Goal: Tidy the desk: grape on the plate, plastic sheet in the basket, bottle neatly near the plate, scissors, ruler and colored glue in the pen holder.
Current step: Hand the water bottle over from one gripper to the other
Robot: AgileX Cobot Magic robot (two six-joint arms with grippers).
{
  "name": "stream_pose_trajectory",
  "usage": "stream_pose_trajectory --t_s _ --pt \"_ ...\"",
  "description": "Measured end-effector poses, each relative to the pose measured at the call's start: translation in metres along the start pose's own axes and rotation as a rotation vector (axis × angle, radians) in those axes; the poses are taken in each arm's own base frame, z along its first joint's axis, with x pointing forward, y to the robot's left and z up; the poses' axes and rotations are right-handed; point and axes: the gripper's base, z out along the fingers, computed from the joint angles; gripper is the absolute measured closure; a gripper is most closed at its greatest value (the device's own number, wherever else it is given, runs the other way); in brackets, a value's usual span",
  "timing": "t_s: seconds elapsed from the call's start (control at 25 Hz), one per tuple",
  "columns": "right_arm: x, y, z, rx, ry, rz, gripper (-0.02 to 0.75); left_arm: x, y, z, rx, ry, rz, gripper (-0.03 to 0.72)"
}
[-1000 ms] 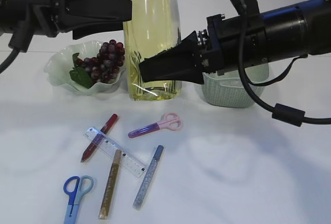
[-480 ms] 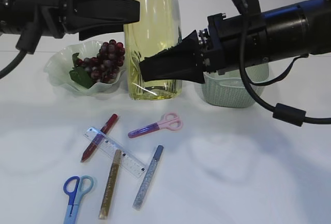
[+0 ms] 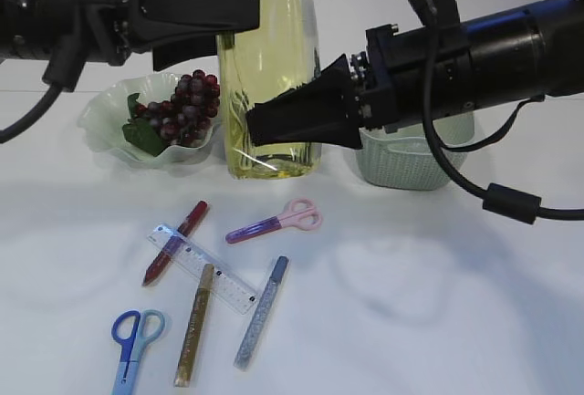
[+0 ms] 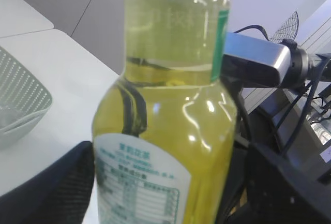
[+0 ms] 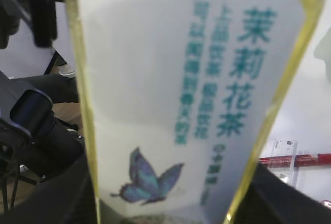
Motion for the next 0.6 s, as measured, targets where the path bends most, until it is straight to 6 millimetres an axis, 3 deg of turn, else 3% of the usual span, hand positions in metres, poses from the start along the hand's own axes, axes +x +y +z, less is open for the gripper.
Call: stream_pose_trajectory --t_s 0.6 --pt "0.004 -0.002 0.0 0.019 0.039 0.028 0.288 0.007 0.022 0.016 0.042 0.016 -0.054 0.089"
